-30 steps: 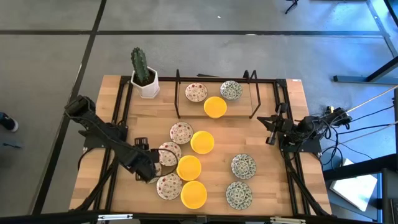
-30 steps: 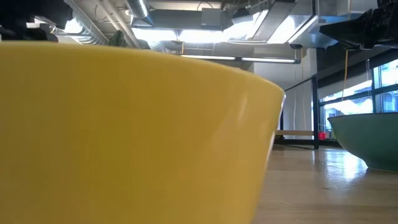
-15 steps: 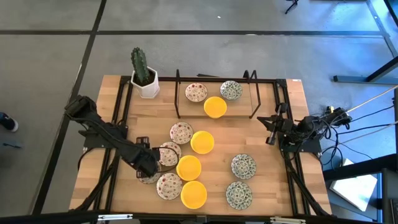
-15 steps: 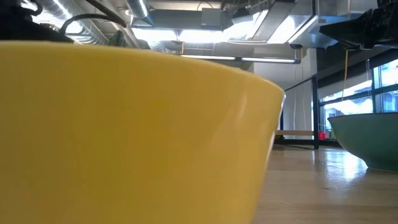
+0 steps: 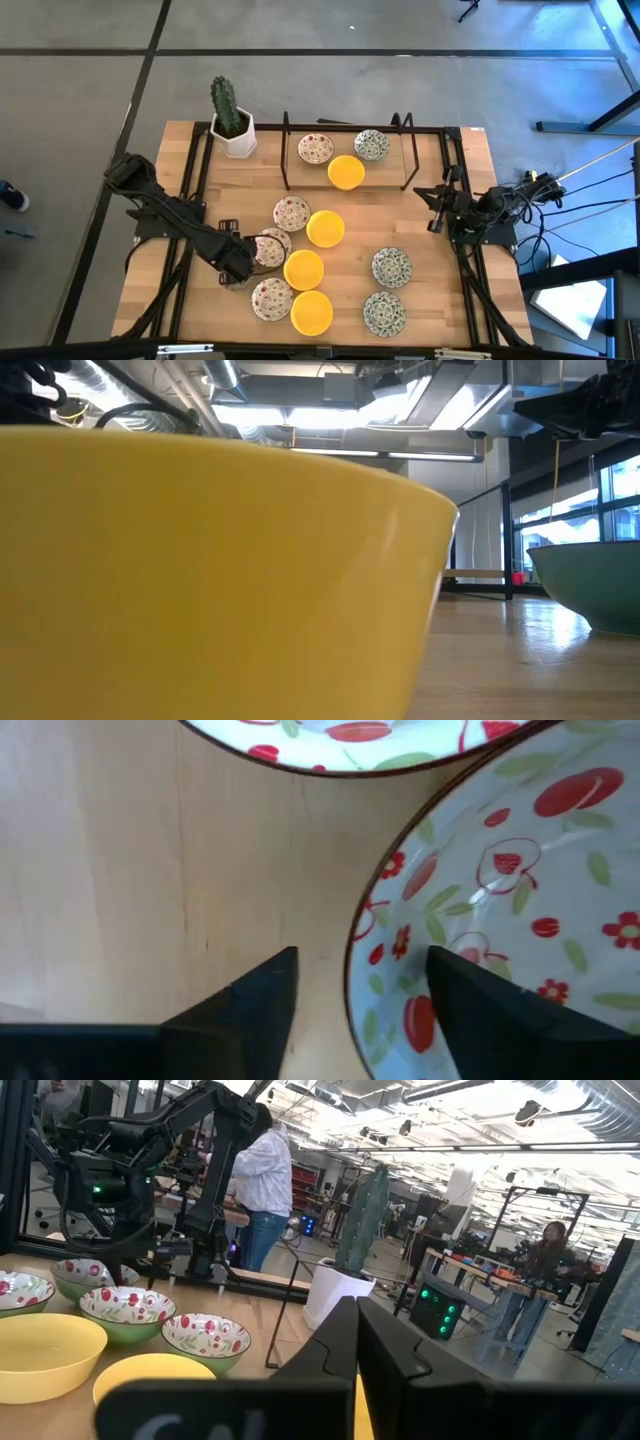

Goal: Pick & Place Mini bowls
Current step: Stack the green patterned bowl on the green patterned bowl on the shelf

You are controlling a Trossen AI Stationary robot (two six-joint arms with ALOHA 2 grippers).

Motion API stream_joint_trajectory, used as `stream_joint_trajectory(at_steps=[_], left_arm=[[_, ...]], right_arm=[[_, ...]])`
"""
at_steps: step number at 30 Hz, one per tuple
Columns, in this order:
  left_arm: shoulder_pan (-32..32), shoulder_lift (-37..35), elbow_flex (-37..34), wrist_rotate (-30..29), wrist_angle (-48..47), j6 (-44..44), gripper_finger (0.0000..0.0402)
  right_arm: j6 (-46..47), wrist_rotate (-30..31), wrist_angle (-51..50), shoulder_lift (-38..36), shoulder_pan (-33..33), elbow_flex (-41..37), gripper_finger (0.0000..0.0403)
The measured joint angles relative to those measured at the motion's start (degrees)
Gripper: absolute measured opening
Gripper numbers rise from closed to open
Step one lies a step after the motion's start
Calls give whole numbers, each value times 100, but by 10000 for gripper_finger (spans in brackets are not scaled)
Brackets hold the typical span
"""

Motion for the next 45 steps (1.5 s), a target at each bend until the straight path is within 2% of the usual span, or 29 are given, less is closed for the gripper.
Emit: stream_joint_trajectory(at_steps=[9,16,20,23,27,33,40,45], left_arm=[[3,-87,76,165,-22,-23,28],[-22,-464,392,198,-175,120,6],[-50,-899,1033,-68,-481,105,5],[-125,-978,1587,-436,-1328,131,5],[-269,-976,2531,-1214,-1666,357,5],[-220,-815,3855,-2011,-1948,1140,5],[554,-432,5413,-3892,-1850,1433,5],[1457,159,6547,-3731,-1804,2471,5]], right_arm=[[0,1,-44,1,0,0,10],[1,4,-42,2,1,0,10],[2,4,-44,2,1,0,10],[2,4,-44,2,1,0,10],[2,3,-44,2,1,0,10],[1,1,-38,2,1,0,10],[2,-1,-38,2,0,0,10],[2,-8,-36,2,-1,0,10]])
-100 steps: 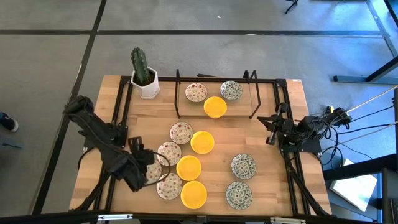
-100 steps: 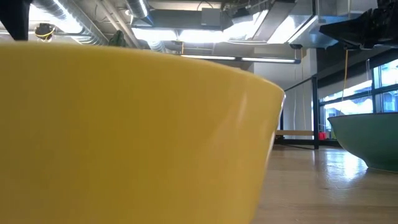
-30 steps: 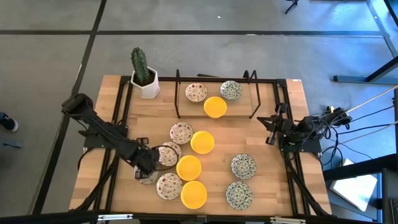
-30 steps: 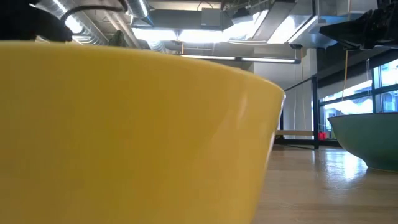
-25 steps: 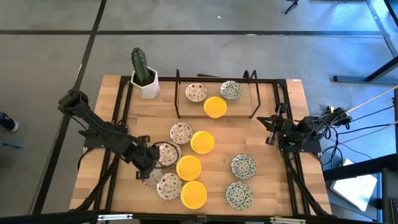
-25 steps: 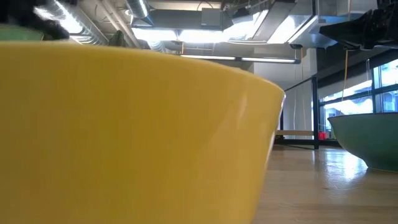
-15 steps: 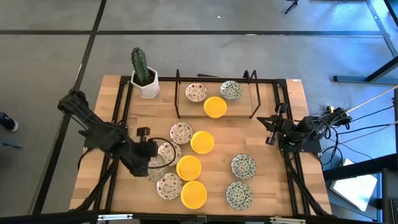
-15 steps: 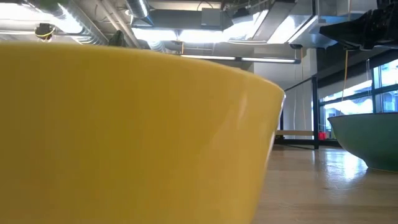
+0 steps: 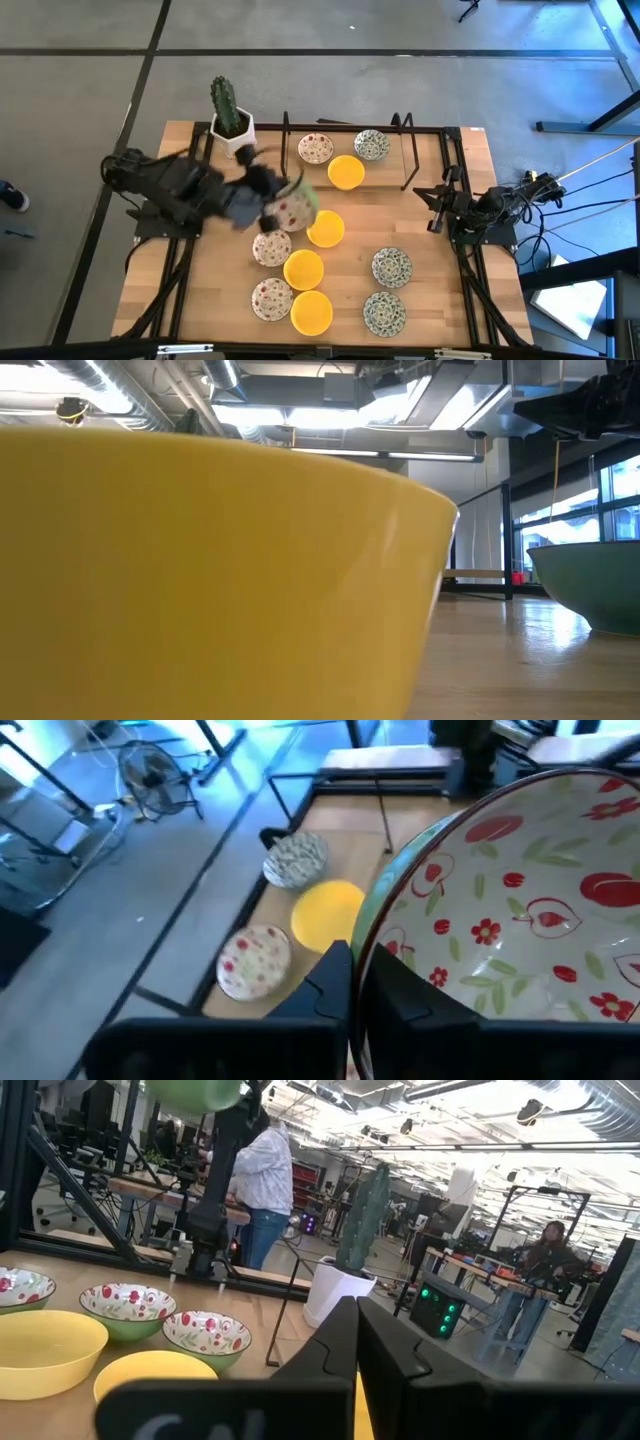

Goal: Pick & Place Mini bowls
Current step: Stack the green patterned bowl on the green patterned bowl on the shelf

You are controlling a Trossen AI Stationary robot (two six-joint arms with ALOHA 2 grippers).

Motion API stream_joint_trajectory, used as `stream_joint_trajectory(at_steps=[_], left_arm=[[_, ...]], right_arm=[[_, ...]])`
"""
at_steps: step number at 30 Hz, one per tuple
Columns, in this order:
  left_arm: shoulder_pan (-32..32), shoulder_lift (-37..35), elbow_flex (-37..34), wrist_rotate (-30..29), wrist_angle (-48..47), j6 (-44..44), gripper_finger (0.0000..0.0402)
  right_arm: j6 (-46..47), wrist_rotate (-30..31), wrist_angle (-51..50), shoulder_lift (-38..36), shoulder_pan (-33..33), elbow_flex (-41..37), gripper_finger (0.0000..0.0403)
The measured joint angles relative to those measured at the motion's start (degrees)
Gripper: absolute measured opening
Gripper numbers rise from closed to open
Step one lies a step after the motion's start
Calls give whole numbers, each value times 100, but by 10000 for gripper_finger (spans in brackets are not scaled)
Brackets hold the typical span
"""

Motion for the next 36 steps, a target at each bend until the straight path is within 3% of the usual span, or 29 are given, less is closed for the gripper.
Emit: stream_joint_trajectory(at_steps=[4,10,17,23,28,36], left_arm=[[1012,567,962,340,5,780,5],[2570,1428,2047,1503,3,1623,5],[3910,2068,2291,2764,-12,2362,5],[4648,2630,2292,3343,-80,2971,5],[5096,3109,2292,3450,-39,3151,5],[5270,3528,2292,3888,-530,3717,5]], right_arm=[[0,-2,0,0,2,0,10],[0,-2,0,0,2,0,10],[-5,-2,0,0,2,0,10],[-22,-2,-1,0,2,0,10],[-22,-2,-11,0,2,0,10],[-15,-2,-46,0,2,0,10]])
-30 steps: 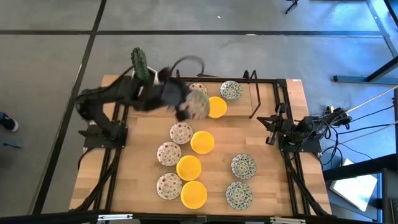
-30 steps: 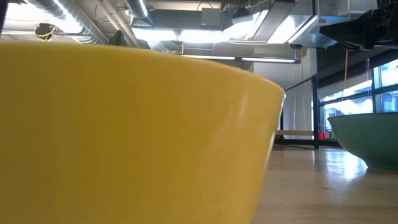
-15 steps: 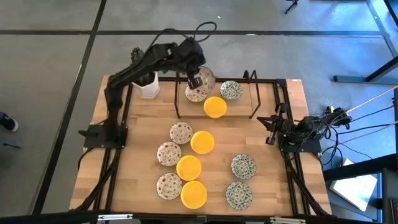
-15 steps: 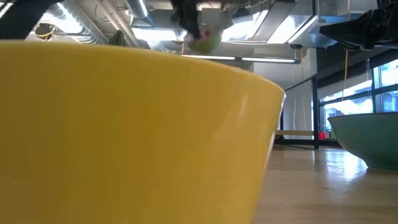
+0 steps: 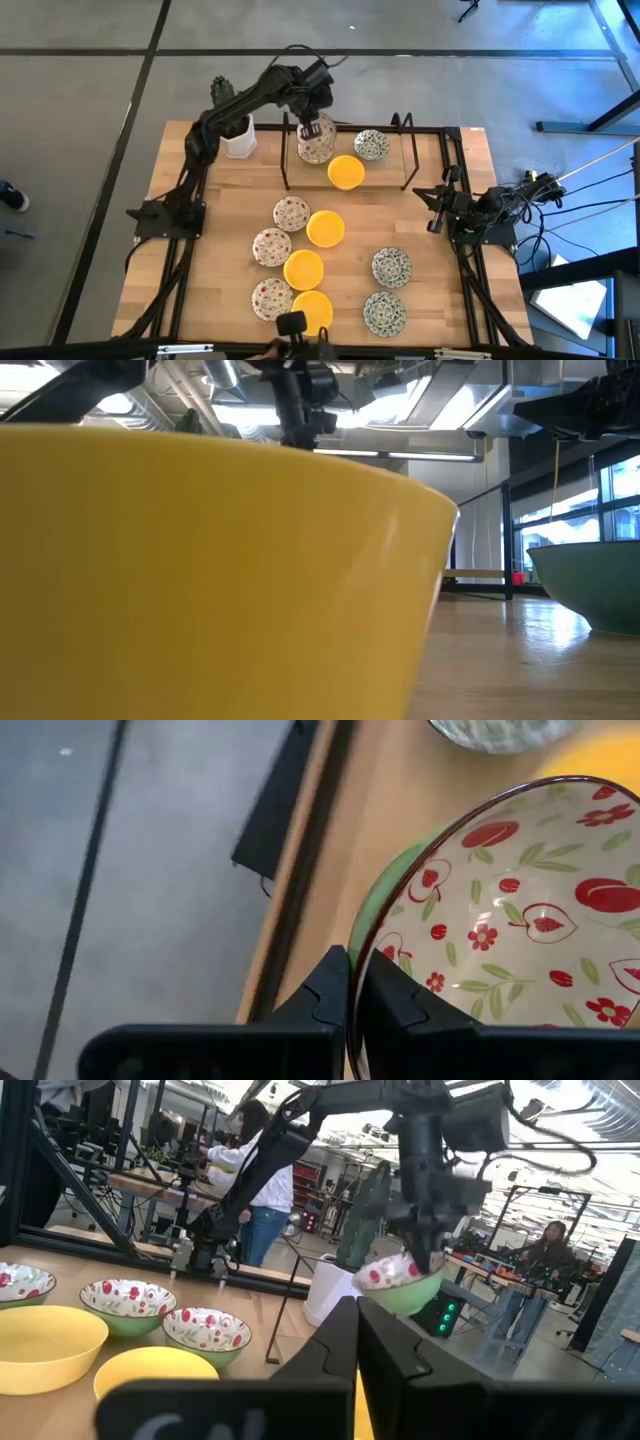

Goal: Pick & Place Mini bowls
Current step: Stack the green patterned bowl on the green patterned bowl on the shelf

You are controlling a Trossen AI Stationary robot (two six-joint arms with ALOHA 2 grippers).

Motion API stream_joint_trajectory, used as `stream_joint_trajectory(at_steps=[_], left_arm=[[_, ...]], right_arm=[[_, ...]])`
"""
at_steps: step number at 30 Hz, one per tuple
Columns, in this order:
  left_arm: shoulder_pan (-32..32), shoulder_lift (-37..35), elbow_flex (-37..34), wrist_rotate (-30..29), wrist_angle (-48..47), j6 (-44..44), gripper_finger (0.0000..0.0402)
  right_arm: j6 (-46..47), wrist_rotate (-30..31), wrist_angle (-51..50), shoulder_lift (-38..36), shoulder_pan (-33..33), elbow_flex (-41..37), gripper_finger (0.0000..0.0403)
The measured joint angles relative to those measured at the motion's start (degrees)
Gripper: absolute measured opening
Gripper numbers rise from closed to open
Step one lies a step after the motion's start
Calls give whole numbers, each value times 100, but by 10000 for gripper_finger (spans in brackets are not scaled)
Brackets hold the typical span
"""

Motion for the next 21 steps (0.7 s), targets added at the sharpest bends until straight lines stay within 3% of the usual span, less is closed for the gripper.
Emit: stream_joint_trajectory(at_steps=[21], left_arm=[[-65,644,-15,150,-316,171,6]], right_arm=[[15,-2,-128,-1,0,0,10]])
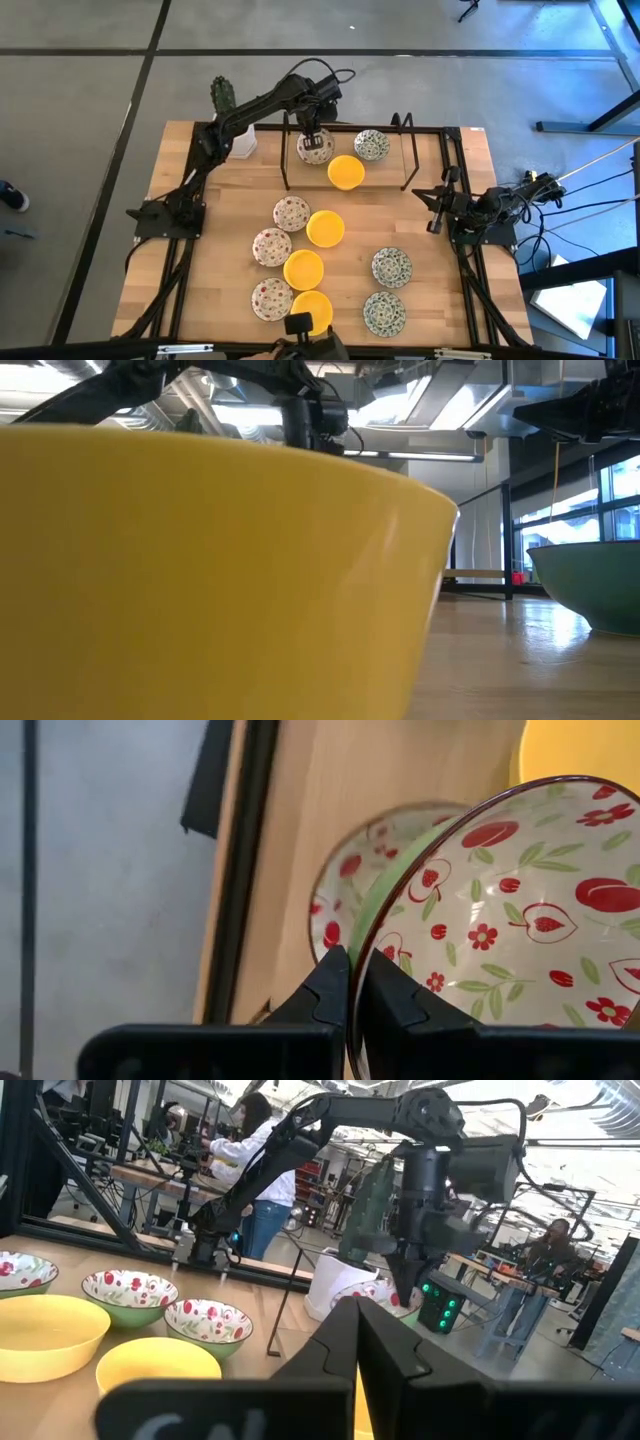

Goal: Pick & Place Mini bowls
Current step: Stack the green patterned bowl on the green patterned bowl on the shelf

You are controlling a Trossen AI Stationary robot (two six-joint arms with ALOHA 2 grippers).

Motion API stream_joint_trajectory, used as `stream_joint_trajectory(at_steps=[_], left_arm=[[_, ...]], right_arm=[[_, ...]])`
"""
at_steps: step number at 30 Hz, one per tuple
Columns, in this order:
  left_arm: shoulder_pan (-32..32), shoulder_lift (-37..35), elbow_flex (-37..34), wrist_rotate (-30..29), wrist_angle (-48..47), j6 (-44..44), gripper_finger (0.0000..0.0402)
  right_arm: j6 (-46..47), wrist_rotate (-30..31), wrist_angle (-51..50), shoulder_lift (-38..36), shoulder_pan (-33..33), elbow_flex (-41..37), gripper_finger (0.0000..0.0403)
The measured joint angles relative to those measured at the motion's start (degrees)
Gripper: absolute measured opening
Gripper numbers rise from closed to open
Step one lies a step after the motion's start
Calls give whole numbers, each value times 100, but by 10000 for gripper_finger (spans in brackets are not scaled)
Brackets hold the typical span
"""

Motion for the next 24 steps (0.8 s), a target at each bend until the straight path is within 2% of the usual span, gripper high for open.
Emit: stream_joint_trajectory(at_steps=[24], left_arm=[[70,325,0,72,41,-18,16]], right_arm=[[-1,-2,1,1,0,0,10]])
